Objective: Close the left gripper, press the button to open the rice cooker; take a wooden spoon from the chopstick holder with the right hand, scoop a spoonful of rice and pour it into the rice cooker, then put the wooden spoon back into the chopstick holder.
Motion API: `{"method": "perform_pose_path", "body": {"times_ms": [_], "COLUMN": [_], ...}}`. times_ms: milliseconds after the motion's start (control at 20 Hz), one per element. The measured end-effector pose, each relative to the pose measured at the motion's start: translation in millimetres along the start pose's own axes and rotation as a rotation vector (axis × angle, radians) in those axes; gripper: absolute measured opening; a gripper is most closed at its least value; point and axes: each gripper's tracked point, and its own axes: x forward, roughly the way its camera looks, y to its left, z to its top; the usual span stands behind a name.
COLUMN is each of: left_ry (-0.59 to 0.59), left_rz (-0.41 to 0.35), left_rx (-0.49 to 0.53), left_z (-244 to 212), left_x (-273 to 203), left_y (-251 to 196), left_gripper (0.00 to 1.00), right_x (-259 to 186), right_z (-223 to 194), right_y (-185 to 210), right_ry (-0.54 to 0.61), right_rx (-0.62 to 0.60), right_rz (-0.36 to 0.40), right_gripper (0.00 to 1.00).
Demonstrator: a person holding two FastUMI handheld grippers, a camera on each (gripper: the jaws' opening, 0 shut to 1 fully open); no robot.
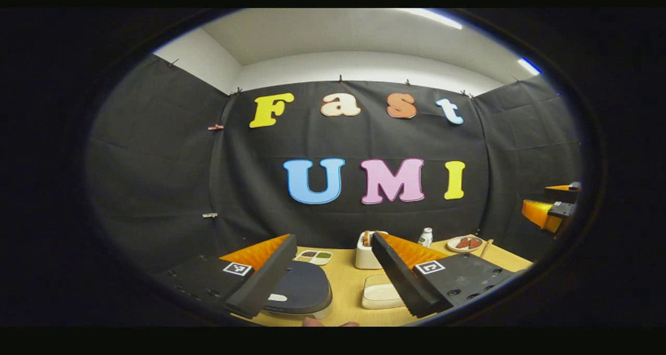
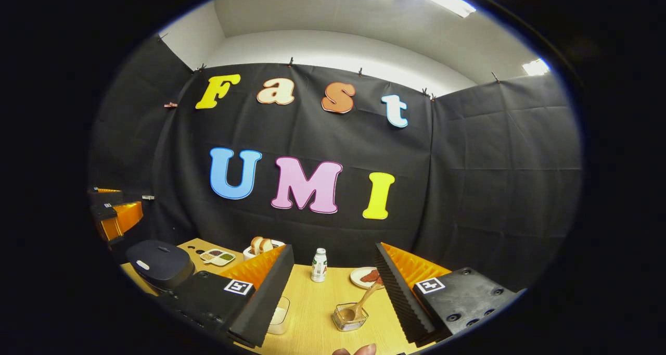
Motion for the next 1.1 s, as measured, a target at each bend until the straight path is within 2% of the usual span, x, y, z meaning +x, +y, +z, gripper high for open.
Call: {"method": "perform_pose_path", "body": {"times_ms": [200,300,500,550,700,800,950,1100], "left_ry": [-0.001,0.001,0.014,0.018,0.054,0.115,0.241,0.350], "left_rz": [-0.011,-0.015,-0.081,-0.081,-0.149,-0.173,-0.101,-0.044], "left_rx": [0.003,-0.004,-0.024,-0.015,-0.023,-0.061,-0.122,-0.135], "left_z": [-1.4,-2.1,-5.5,-7.8,-21.9,-41.0,-82.7,-123.4], "left_x": [-0.7,-2.0,-6.5,-5.9,-4.8,-2.6,4.8,7.0], "left_y": [1.7,4.0,0.4,4.4,3.3,15.8,60.9,97.4], "left_gripper": [0.96,0.86,0.46,0.31,0.07,0.06,0.06,0.05], "right_x": [0.3,0.6,-0.5,-1.2,-2.4,-3.1,-5.2,-6.4], "right_z": [0.7,0.4,1.0,1.6,2.7,3.8,4.5,1.3], "right_y": [2.0,3.4,6.1,7.4,10.1,11.4,12.4,8.8], "right_ry": [-0.001,0.001,-0.003,-0.004,-0.007,-0.010,-0.013,-0.007], "right_rx": [-0.004,-0.007,-0.017,-0.018,-0.019,-0.025,-0.032,-0.039], "right_rz": [0.002,0.005,0.014,0.016,0.024,0.027,0.030,0.024], "right_gripper": [0.97,0.97,0.97,0.97,0.97,0.97,0.97,0.97]}}
